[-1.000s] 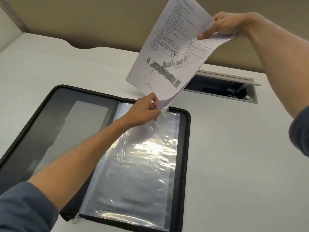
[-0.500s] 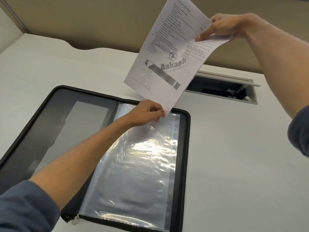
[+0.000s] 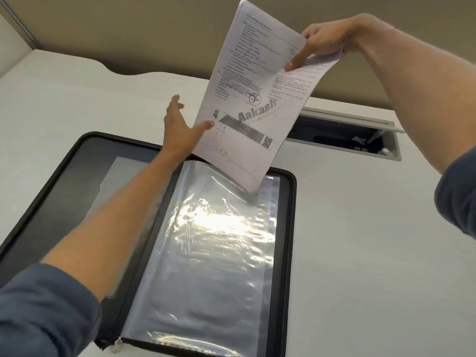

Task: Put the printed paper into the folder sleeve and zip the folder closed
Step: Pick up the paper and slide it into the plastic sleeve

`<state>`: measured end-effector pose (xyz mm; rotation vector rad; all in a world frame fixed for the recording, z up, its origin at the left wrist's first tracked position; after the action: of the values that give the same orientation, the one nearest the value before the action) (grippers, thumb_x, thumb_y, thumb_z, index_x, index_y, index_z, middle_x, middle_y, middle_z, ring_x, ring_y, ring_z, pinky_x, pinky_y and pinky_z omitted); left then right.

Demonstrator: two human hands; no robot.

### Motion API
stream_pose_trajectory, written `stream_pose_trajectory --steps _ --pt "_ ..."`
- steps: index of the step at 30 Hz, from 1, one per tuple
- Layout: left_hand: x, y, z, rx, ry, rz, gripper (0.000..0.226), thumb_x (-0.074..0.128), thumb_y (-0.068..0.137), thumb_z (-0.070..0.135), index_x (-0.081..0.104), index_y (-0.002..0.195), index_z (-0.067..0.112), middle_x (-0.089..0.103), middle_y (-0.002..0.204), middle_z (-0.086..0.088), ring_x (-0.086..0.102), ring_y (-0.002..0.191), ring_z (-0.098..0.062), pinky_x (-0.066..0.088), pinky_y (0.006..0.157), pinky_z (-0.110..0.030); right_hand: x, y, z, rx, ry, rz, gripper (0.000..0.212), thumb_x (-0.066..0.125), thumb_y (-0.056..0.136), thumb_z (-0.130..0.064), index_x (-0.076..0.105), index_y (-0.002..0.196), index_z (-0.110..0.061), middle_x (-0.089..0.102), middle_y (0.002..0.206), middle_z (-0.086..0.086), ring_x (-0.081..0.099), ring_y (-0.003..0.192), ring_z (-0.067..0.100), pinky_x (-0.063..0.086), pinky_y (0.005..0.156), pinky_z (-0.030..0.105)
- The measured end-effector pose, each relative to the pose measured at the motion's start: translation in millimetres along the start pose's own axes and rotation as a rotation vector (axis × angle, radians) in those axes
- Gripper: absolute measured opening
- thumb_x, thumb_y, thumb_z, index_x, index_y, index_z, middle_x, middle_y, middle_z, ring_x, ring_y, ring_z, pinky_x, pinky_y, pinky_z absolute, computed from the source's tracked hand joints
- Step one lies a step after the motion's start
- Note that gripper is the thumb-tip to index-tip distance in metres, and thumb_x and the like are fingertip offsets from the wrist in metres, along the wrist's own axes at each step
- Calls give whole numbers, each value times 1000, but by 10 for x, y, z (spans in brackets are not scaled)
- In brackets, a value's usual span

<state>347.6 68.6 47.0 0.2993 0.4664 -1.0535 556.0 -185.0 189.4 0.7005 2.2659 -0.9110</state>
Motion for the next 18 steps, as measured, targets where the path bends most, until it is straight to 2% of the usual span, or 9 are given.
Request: stream_pose_trajectory --steps 1,3,5,7,11,14,16,18 --pt "-31 119 -25 -101 -118 -92 90 75 80 33 22 150 14 49 135 -4 47 122 -18 38 98 -30 10 0 -7 2 -4 -6 9 69 87 -18 74 92 -24 76 88 -11 72 72 6 54 56 14" --pt "-79 295 -64 -204 -231 -280 72 72 84 22 37 145 9 61 128 -7 59 114 -24 46 99 -34 21 -10 -25 13 -14 -4 7 69 87 -20 75 89 -25 76 87 -11 72 71 6 53 54 14" --pt "-75 393 -103 -210 -216 -446 44 67 88 16 59 130 8 68 122 -8 63 114 -28 50 101 -40 24 -17 -36 16 -19 -9 7 70 87 -21 75 90 -25 76 88 -11 72 73 7 54 56 15" --pt "-34 398 -126 -207 -230 -532 31 65 90 14 66 121 9 70 118 -7 64 113 -28 52 98 -41 28 -30 -41 21 -10 5 8 71 86 -19 74 90 -24 76 89 -12 73 76 6 55 58 14" --pt "56 318 -149 -208 -350 -510 29 63 92 12 67 120 11 70 117 -11 67 106 -30 55 92 -43 57 -114 35 32 74 63 11 73 83 -25 73 93 -28 76 90 -17 72 76 4 55 57 13" --pt "80 272 -201 -219 -386 -483 27 61 93 12 66 120 11 70 116 -11 67 103 -30 55 90 -46 93 -208 173 19 185 130 21 75 80 -33 73 101 -33 73 101 -18 71 88 7 57 67 18" --pt "66 252 -227 -219 -426 -464 30 60 94 11 64 123 7 70 115 -12 68 101 -29 57 87 -42 138 -289 273 13 248 207 28 76 78 -39 72 105 -32 72 106 -17 67 96 12 55 75 24" --pt "50 227 -232 -214 -459 -448 32 58 94 9 62 126 4 70 113 -11 70 96 -25 59 80 -35 219 -381 358 -7 312 275 38 77 74 -45 72 107 -28 73 105 -14 66 95 14 52 77 27"
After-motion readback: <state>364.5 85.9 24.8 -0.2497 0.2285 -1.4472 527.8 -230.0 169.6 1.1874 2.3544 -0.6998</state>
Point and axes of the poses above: each hand's wrist, its own y-axis towards the middle knuckle, its own x-axis out of the palm, z = x × y, the point moved 1 cm from there along y, towards the middle knuckle
